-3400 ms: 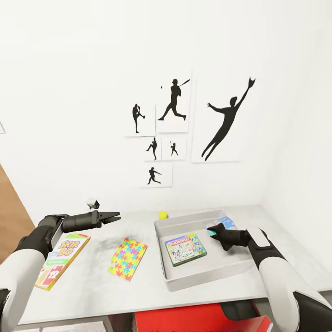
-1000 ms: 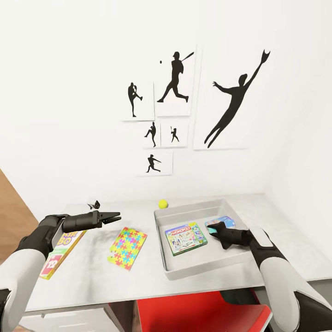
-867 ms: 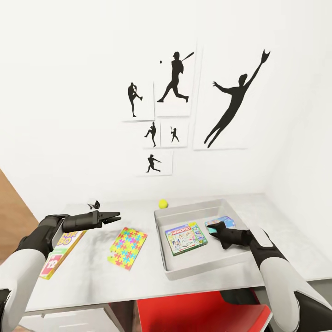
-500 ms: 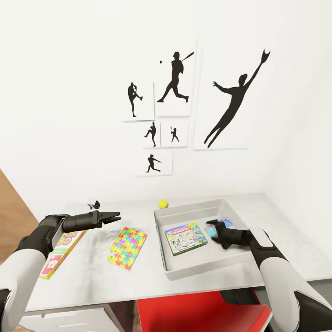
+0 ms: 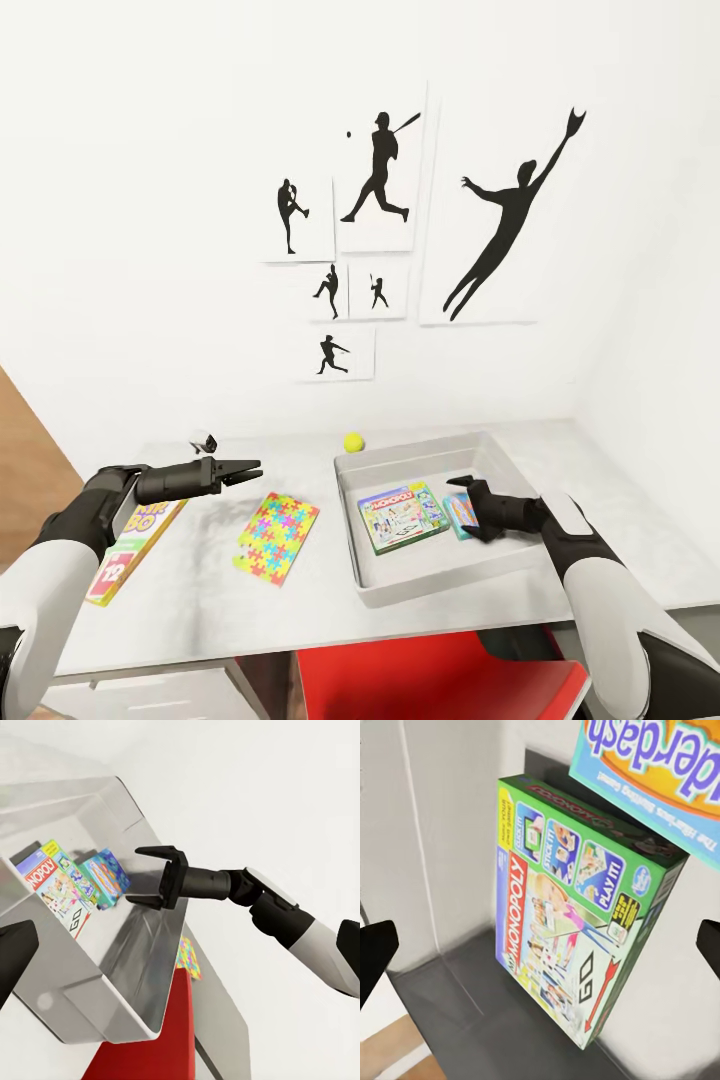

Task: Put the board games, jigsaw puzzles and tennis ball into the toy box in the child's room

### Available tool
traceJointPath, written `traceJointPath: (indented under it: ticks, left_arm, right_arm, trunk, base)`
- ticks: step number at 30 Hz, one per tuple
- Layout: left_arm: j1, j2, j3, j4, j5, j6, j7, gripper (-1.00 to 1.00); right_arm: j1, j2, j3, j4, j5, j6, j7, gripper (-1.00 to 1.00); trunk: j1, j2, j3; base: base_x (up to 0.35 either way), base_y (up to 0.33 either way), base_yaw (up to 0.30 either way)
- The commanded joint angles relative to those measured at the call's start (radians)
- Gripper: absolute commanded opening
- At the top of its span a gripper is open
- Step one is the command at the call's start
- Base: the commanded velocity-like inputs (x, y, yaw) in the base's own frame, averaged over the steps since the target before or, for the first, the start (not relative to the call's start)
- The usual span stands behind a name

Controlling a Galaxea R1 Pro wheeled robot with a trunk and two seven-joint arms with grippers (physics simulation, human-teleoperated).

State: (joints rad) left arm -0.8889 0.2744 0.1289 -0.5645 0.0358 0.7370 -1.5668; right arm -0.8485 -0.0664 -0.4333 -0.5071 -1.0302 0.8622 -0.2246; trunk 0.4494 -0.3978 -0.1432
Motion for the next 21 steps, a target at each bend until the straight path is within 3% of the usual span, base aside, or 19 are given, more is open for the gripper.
traceJointPath:
  ticks: [1, 7, 12, 21]
  left_arm:
    - [-0.001, 0.0, 0.0, 0.0, -0.001, 0.01, -0.004, 1.0]
    - [-0.001, 0.0, 0.0, 0.0, -0.001, 0.011, -0.004, 1.0]
    - [-0.001, 0.0, 0.001, 0.0, -0.001, 0.01, -0.004, 1.0]
    - [-0.001, 0.0, 0.0, 0.0, -0.001, 0.011, -0.004, 1.0]
  right_arm:
    - [-0.001, 0.0, -0.004, -0.002, -0.01, 0.003, -0.01, 1.0]
    - [0.0, 0.0, -0.004, -0.005, -0.011, 0.012, -0.009, 1.0]
    - [0.0, 0.001, -0.004, -0.008, -0.011, 0.064, -0.003, 1.0]
    - [0.006, 0.001, 0.0, -0.009, -0.008, 0.089, 0.116, 1.0]
  trunk:
    - [0.001, -0.002, -0.002]
    - [0.001, -0.002, -0.002]
    - [0.001, -0.002, -0.002]
    - [0.001, -0.002, 0.003]
  base:
    - [0.0, 0.0, 0.0]
    - [0.0, 0.0, 0.0]
    - [0.0, 0.0, 0.0]
    - [0.0, 0.0, -0.083]
